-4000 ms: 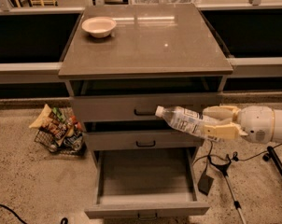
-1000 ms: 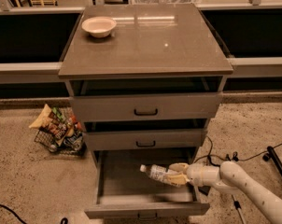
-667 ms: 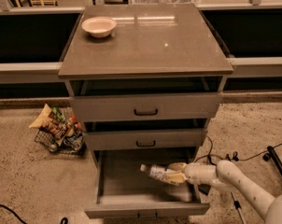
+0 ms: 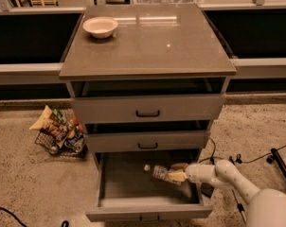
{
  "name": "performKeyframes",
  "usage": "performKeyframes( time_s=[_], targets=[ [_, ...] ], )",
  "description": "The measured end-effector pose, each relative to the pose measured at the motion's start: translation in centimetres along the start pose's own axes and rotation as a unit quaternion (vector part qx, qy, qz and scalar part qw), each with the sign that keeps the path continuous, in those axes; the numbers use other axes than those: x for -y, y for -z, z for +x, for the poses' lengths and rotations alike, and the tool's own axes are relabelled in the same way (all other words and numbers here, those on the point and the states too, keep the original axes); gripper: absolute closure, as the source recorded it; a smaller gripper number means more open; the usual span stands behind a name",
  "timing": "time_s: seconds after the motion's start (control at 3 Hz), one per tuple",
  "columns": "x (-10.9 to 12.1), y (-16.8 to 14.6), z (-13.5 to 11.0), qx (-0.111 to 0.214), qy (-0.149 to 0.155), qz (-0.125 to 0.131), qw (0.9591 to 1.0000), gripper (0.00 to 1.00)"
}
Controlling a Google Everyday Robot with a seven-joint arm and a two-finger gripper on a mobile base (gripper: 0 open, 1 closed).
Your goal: Place blue plastic bottle into bottom drawer
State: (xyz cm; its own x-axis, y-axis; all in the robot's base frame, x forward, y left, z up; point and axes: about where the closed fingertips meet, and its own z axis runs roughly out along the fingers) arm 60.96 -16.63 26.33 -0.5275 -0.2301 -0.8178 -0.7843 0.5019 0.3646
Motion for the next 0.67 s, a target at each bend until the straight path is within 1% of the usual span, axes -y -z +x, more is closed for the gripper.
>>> performKeyframes(
  time_s=[0.33,0.67],
  targets=[
    [1.28,-1.26,0.62,-0.006,-0.008,0.000,1.0000,0.51],
    [1.62,-1.73,0.76,-0.009,-0.008,-0.001,0.9999,0.28]
  ],
)
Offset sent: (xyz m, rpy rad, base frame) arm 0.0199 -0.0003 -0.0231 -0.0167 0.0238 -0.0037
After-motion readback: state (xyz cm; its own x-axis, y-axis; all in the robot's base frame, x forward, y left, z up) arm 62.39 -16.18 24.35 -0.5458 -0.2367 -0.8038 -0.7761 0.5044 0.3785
